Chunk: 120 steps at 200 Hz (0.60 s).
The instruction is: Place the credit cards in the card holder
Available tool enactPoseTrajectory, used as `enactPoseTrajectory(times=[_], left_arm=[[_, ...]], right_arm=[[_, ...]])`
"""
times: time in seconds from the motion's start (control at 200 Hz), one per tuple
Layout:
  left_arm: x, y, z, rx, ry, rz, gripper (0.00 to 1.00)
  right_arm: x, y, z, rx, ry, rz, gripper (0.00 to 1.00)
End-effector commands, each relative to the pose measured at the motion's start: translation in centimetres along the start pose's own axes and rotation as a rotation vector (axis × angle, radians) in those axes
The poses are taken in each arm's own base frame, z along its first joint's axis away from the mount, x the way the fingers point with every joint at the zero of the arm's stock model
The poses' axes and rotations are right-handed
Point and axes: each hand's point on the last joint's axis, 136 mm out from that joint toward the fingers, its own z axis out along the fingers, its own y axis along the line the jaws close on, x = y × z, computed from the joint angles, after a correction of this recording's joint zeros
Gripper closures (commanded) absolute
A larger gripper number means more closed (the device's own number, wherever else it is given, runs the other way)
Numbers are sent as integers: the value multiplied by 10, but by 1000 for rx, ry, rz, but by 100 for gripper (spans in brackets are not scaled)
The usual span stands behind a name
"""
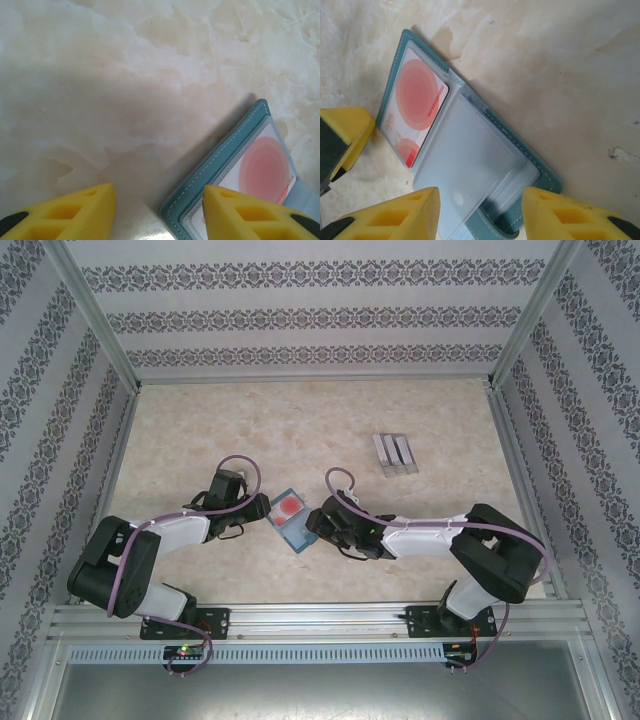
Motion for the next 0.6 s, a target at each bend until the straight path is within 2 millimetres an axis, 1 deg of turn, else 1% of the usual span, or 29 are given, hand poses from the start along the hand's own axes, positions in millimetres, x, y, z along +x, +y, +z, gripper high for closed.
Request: enactPoseTrajectory(times=[0.0, 0.155, 0.295, 0.525, 0.595], left_arm=[[7, 11, 3, -51, 20, 10, 49], [7, 9, 3, -42, 21, 10, 49], [7, 11, 3, -51, 22, 9, 49], [7, 10, 4, -49, 26, 10, 48], [7, 9, 4, -45, 27, 9, 48]], right_arm=[[-9, 15, 6, -48, -20, 23, 53], [-11, 22, 10, -55, -21, 6, 54], [-11, 28, 11, -65, -14, -7, 57], [-14, 25, 14, -56, -24, -20, 60], [-16, 31, 16, -82, -31, -22, 60]])
